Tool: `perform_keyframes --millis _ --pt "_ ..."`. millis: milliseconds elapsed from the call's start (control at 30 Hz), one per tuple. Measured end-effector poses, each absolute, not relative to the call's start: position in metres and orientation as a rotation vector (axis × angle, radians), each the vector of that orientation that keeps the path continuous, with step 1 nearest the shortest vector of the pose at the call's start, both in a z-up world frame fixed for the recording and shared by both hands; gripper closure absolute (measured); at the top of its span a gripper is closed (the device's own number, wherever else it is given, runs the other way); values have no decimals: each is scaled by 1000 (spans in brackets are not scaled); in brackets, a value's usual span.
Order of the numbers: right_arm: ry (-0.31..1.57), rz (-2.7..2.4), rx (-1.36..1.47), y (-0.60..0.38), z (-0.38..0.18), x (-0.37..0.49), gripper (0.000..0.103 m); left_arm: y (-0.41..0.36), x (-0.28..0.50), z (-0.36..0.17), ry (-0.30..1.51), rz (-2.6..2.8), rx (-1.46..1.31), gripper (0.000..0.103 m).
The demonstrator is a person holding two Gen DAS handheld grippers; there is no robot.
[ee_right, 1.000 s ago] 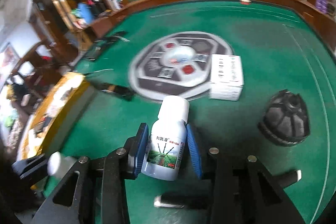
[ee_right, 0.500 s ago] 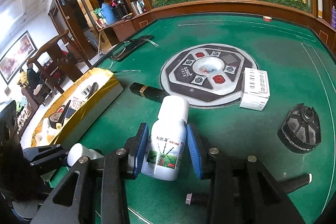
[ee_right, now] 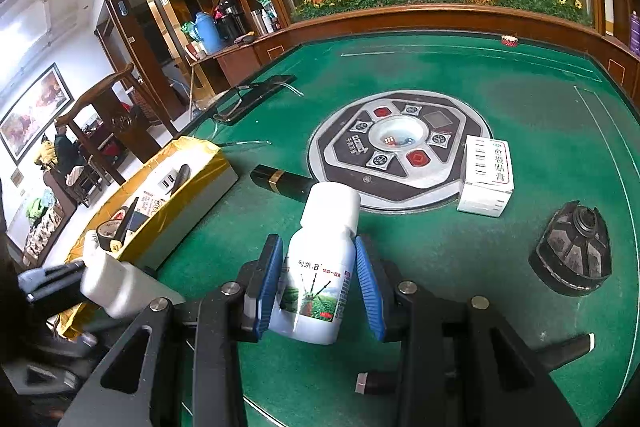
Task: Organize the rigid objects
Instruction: 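Carry both bottles over the tray, lower them in and open both tools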
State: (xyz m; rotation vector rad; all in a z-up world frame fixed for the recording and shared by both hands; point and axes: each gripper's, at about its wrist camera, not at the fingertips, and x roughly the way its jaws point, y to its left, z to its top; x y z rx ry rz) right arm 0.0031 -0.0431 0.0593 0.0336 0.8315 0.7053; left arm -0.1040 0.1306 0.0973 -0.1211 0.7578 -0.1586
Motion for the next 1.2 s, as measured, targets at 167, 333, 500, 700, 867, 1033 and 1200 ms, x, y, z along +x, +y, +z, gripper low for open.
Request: perform_keyframes --millis 167,333,500,700,867,1033,1200 --pt "811 716 48 -41 63 -1 67 156 -115 114 706 -120 -142 65" --pt "796 731 93 -37 69 -2 67 182 -120 120 683 -70 -176 65" --pt "821 775 162 -27 75 -3 67 218 -121 122 670 -4 -214 65" --pt "874 850 176 18 80 -10 67 258 -119 117 680 61 -248 65" --pt "871 906 117 73 93 -17 67 287 -110 103 716 104 -265 65" --pt "909 907 89 121 92 -8 67 308 -96 91 750 121 -277 65" --pt "928 860 24 156 85 4 67 323 -82 80 774 121 -319 65"
